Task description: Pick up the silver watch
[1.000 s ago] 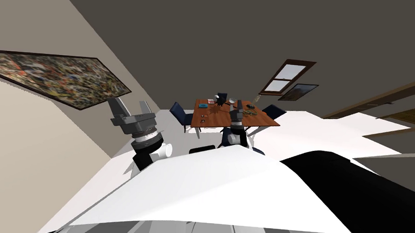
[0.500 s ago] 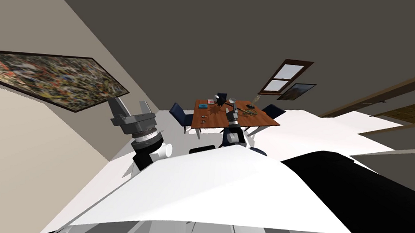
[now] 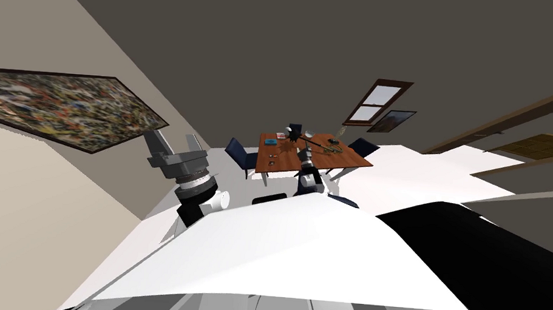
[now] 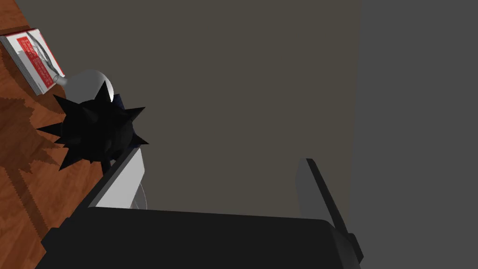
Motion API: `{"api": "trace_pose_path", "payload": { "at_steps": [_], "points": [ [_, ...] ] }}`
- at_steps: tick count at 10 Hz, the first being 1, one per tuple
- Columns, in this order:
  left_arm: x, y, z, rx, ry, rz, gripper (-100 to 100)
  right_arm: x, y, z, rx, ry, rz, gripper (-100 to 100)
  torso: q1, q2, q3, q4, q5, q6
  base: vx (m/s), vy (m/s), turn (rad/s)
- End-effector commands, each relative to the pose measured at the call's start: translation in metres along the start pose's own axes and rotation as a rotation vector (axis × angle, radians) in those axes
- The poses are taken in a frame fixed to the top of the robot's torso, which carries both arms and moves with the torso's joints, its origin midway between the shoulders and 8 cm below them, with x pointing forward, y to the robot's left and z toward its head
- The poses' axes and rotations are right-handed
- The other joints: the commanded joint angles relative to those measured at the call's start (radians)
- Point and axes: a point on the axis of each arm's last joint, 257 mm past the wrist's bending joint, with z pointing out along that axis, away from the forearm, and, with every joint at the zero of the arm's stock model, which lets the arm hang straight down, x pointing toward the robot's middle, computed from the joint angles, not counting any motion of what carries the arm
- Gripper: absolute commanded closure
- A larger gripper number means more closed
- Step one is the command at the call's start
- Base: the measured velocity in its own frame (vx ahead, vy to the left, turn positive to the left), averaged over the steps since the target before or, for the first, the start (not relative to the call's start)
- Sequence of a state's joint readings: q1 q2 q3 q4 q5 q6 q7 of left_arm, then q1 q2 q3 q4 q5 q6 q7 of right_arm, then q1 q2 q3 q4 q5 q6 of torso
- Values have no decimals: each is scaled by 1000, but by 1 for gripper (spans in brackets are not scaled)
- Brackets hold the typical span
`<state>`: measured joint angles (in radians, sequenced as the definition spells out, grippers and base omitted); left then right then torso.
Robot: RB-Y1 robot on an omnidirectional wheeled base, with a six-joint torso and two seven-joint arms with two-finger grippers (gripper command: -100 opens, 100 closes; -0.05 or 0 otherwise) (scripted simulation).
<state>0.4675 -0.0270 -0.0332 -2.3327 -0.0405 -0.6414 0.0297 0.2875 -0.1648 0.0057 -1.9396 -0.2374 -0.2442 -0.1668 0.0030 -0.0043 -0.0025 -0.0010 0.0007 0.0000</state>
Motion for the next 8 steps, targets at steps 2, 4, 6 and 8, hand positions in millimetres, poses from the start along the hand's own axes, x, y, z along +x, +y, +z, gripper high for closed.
{"api": "trace_pose_path", "payload": {
  "at_steps": [2,4,6,8],
  "points": [
    [0,0,0,0,0,0,0,-7,-29,5,78,-24,89,-100,-1,1,1,0,0,0,28,34,-22],
    [0,0,0,0,0,0,0,-16,-64,9,161,-57,191,-100,-1,1,1,0,0,0,43,47,-52],
    [0,0,0,0,0,0,0,-20,-85,9,214,-79,253,-100,-1,1,1,0,0,0,33,36,-22],
    [0,0,0,0,0,0,0,-23,-104,9,262,-101,310,-100,0,2,1,0,0,0,32,42,-33]
  ]
}}
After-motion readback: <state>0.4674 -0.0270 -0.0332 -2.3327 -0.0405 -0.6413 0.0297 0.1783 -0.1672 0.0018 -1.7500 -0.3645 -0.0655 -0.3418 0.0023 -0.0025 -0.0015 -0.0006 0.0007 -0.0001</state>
